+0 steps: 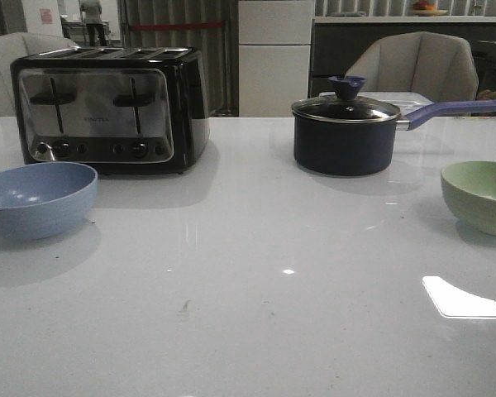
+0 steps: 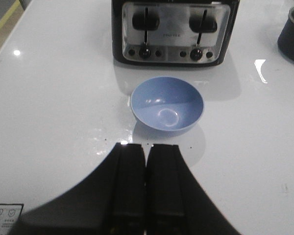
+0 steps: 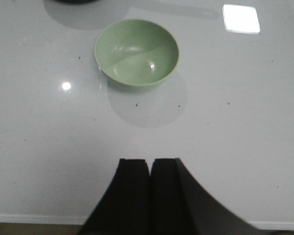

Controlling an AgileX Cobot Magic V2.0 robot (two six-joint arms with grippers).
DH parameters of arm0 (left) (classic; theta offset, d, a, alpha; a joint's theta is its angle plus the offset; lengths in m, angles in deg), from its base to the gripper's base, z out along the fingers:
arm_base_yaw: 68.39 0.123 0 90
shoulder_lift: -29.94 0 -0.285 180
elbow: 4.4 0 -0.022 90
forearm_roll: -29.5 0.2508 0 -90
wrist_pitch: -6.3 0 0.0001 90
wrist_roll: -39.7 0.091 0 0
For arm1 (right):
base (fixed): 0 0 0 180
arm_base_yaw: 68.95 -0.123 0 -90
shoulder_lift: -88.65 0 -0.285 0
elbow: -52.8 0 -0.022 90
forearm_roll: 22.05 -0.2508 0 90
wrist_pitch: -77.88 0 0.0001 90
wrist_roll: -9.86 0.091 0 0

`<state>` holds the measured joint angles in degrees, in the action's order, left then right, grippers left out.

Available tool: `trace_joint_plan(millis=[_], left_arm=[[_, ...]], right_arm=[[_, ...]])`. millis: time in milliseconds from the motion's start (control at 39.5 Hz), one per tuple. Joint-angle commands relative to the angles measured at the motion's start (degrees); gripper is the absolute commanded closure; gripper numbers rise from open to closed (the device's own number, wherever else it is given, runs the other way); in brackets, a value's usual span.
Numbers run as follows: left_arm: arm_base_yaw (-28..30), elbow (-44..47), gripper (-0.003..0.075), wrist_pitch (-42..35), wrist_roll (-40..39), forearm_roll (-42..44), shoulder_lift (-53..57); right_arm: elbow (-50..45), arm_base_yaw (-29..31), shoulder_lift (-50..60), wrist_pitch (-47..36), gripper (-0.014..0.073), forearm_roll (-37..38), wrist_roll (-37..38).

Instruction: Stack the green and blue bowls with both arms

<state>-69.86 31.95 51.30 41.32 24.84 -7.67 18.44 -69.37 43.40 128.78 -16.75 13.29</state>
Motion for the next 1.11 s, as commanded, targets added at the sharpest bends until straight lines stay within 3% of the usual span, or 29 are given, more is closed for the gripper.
trace_joint_plan(millis=[0,202,278,405,480,1087], left_arm=[[0.11,-0.51,0.0622,-5.1,-0.11,-0.31,-1.04],[0.11,-0.4,0.0591,-4.53,-0.11,-0.13,-1.14],[0.11,-0.4,0.0495,-3.98,-0.11,-0.04,-1.14],[0.11,-0.4,0.0237,-3.09,-0.02,0.41,-1.14],[0.11,-0.4,0.0171,-3.09,-0.02,0.41,-1.14],[0.11,-0.4,0.0175,-3.19,-0.02,0.41,-1.14]], right_arm=[[1.96,0.24,-2.28,-2.31,0.0566,0.84,-0.06],[1.96,0.24,-4.28,-0.31,0.0544,0.84,-0.06],[1.96,0.24,-4.76,-0.15,0.0438,0.79,-0.06],[1.96,0.24,-4.76,-0.42,0.0197,0.79,-0.06],[1.96,0.24,-4.76,-1.06,0.0109,0.86,-0.06],[1.96,0.24,-4.96,-4.61,0.0083,-0.64,-0.06]])
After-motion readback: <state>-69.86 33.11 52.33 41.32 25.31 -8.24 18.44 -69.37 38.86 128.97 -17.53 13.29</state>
